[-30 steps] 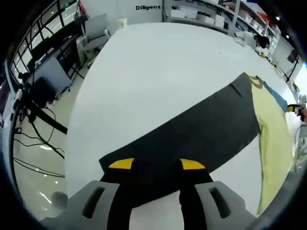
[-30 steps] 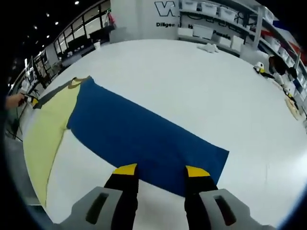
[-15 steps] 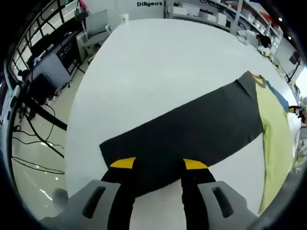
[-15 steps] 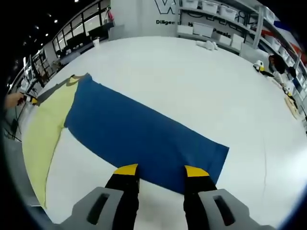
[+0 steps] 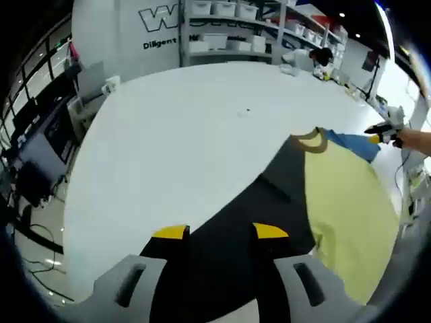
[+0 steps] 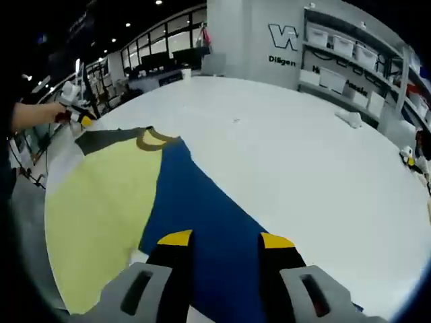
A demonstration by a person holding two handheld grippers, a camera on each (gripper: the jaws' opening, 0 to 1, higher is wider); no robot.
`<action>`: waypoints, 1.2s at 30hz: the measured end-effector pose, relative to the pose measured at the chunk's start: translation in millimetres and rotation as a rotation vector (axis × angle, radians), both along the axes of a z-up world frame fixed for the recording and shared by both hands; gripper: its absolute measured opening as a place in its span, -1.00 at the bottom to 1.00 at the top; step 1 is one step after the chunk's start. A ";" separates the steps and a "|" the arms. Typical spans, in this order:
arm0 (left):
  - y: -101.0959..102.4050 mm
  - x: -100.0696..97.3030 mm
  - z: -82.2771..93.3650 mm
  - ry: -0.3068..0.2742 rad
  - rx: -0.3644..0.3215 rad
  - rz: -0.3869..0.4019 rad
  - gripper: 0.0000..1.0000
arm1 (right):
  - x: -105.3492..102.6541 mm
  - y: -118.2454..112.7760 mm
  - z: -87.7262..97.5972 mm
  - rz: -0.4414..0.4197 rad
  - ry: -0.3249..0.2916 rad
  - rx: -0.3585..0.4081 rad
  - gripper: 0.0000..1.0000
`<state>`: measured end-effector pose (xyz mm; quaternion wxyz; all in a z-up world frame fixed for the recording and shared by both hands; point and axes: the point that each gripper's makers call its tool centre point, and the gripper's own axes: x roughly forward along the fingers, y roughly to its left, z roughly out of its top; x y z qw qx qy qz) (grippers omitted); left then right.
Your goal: Fold the garment on the visible template until the final outline fits inside the template.
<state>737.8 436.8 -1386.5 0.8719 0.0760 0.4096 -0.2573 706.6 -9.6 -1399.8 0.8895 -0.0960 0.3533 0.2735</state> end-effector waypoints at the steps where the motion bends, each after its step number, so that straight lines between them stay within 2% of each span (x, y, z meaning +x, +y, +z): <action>1: -12.7 1.3 -5.2 0.013 -0.004 -0.023 -0.24 | 5.4 10.6 -2.5 0.012 0.009 0.016 -0.38; 2: -29.5 5.2 -14.1 0.020 -0.008 -0.064 -0.26 | 12.3 18.9 -5.1 0.028 0.009 0.023 -0.38; 6: -74.0 12.3 -28.2 0.062 -0.044 -0.126 -0.30 | 28.4 77.0 -19.9 0.128 0.030 0.057 -0.37; 8: -90.6 14.3 -36.9 0.087 -0.035 -0.167 -0.30 | 31.2 94.7 -24.0 0.167 0.031 0.059 -0.32; 10: -99.6 15.7 -44.6 0.108 -0.026 -0.188 -0.26 | 32.9 113.5 -26.1 0.203 0.038 0.075 -0.28; 11: -100.9 16.0 -47.8 0.117 -0.021 -0.193 -0.24 | 35.1 120.8 -27.3 0.230 0.027 0.059 -0.23; 13: -99.3 16.0 -57.1 0.145 -0.003 -0.192 -0.17 | 37.6 124.6 -34.3 0.245 0.041 0.027 -0.16; 14: -97.3 28.2 -56.1 0.083 0.016 -0.205 -0.23 | 38.3 124.5 -36.1 0.248 0.043 0.019 -0.12; 15: -93.7 27.0 -59.5 0.120 0.025 -0.184 -0.29 | 38.8 122.8 -41.4 0.265 0.046 -0.015 -0.07; 16: -92.6 28.1 -56.6 0.121 0.024 -0.183 -0.33 | 39.7 119.7 -46.0 0.276 0.040 -0.054 -0.02; 17: -91.3 30.2 -57.1 0.119 0.032 -0.177 -0.32 | 40.9 121.6 -45.7 0.281 0.000 -0.062 0.00; 18: -90.9 32.1 -57.0 0.113 0.038 -0.172 -0.27 | 41.5 122.3 -45.7 0.307 -0.009 -0.079 0.03; 20: -96.0 30.4 -56.5 0.102 0.036 -0.180 -0.11 | 42.3 121.2 -44.6 0.279 -0.006 -0.046 0.09; 21: -100.9 28.7 -57.2 0.082 0.046 -0.214 -0.03 | 42.9 120.8 -44.4 0.278 -0.011 -0.044 0.11; 23: -104.1 27.2 -58.7 0.058 0.076 -0.243 0.13 | 50.2 113.8 -44.8 0.220 -0.011 -0.041 0.28; 25: -106.3 25.4 -60.7 0.042 0.092 -0.242 0.22 | 47.8 115.8 -43.9 0.254 -0.025 -0.030 0.28; 28: -106.2 24.7 -60.7 0.013 0.085 -0.232 0.32 | 46.6 115.4 -43.4 0.266 -0.045 -0.016 0.29; 30: -107.1 25.1 -61.0 -0.009 0.061 -0.211 0.42 | 49.9 112.8 -41.7 0.234 -0.074 -0.001 0.39; 31: -106.3 24.4 -62.3 -0.016 0.060 -0.201 0.53 | 54.3 108.0 -42.7 0.222 -0.068 0.002 0.44; 34: -111.7 17.6 -64.3 -0.050 0.048 -0.211 0.72 | 50.5 113.6 -41.8 0.249 -0.067 0.012 0.56; 36: -109.2 16.5 -64.4 -0.056 0.042 -0.200 0.81 | 50.7 111.9 -40.6 0.260 -0.062 0.007 0.57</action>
